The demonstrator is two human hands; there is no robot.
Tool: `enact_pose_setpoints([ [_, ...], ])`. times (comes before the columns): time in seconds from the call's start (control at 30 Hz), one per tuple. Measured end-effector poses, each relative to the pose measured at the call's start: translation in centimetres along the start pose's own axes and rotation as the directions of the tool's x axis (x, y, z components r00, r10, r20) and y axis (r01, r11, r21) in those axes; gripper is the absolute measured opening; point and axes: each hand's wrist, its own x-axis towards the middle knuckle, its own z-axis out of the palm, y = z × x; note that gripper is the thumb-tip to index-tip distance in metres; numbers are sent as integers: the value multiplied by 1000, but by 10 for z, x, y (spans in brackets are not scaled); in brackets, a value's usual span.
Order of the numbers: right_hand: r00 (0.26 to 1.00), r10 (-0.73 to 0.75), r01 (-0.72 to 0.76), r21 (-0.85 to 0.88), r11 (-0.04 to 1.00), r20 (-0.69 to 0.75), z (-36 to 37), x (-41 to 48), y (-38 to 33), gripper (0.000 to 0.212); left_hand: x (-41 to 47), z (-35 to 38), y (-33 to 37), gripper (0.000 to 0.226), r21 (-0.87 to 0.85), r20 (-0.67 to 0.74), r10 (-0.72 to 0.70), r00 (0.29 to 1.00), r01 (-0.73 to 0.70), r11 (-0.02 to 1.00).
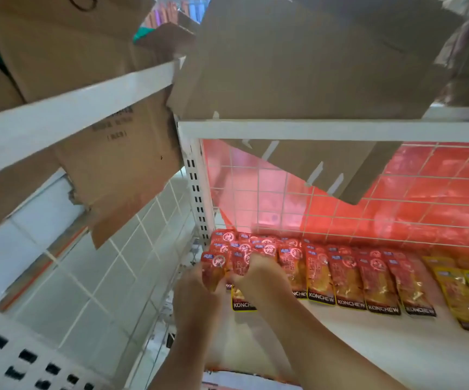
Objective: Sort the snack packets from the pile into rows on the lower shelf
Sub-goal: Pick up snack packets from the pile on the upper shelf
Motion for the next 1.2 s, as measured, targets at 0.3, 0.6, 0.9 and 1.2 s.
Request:
enact_pose_setpoints([
  [0.3, 998, 54, -49, -102, 994, 42, 19, 25, -11, 57, 11, 23, -23, 44, -42, -14, -8, 1000, 7, 999],
  [0.6, 989, 120, -109, -122, 987, 85, 22, 35, -15, 50, 12, 29, -27, 42, 39, 12, 31, 999, -32, 999],
  [0.9, 978, 165, -146, -149, 978, 126, 27, 38, -12, 28, 19, 34, -30, 37, 26, -29, 18, 999, -17, 1000],
  [1.2, 982, 127, -108, -136, 985, 139, 23, 37, -11, 37, 23, 37, -28, 50, 12, -19, -42, 999, 42, 999],
])
